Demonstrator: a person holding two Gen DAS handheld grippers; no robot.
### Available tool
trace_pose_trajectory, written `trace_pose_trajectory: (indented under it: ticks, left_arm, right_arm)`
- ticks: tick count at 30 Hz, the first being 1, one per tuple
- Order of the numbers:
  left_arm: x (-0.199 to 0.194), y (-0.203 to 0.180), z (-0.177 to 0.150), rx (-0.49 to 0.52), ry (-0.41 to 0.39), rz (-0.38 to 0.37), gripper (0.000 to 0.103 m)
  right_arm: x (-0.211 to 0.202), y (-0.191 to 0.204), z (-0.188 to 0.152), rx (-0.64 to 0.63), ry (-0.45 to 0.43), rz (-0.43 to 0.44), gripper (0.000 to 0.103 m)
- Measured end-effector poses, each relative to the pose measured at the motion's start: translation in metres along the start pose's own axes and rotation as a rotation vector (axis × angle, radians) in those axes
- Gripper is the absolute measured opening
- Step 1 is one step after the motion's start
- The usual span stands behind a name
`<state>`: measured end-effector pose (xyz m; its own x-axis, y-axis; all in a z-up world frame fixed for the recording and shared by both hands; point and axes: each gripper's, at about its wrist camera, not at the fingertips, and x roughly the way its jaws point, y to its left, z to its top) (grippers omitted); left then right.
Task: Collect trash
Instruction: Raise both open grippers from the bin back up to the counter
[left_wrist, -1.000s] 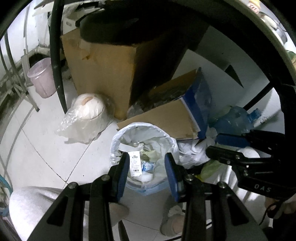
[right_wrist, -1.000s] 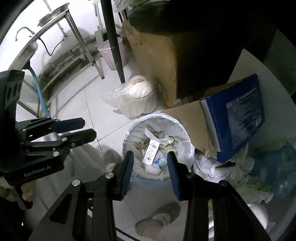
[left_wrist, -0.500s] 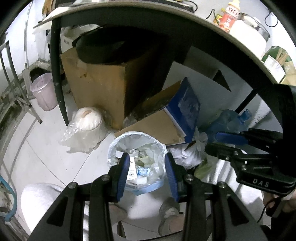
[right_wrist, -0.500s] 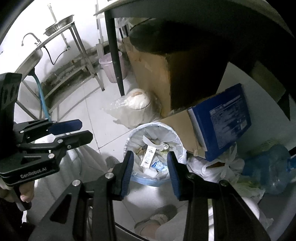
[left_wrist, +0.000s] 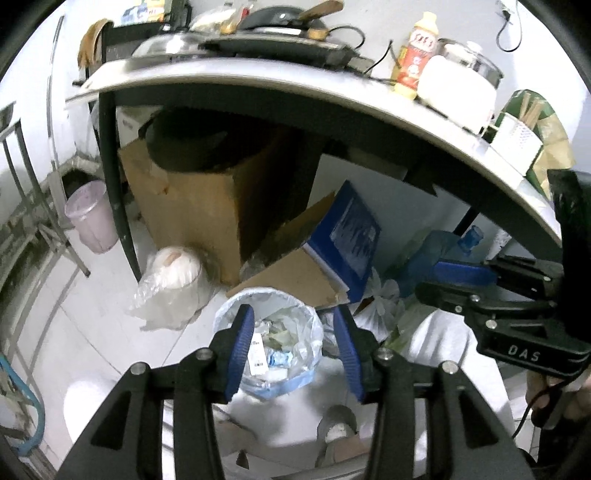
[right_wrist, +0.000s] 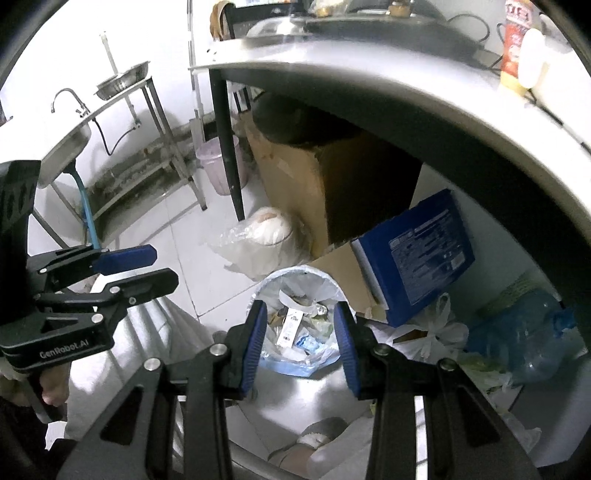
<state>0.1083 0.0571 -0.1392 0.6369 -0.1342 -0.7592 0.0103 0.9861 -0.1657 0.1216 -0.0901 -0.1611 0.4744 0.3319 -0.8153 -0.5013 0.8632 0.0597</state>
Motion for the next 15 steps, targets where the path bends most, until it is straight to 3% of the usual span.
trace_pose_trajectory:
  ticks: [8,15]
  left_arm:
    - [-0.033,-0.02,0.015,0.05,-0.074,0.004,0.047]
    - [-0.064,-0.038,0.023,0.076,-0.142,-0.005,0.059]
  right_arm:
    - [-0.042,-0.007,0.0,0.006,-0.068,-0.02,0.035]
    - [-0.082,-0.011,-0.002,0.01,-0.137,-0.041,0.039]
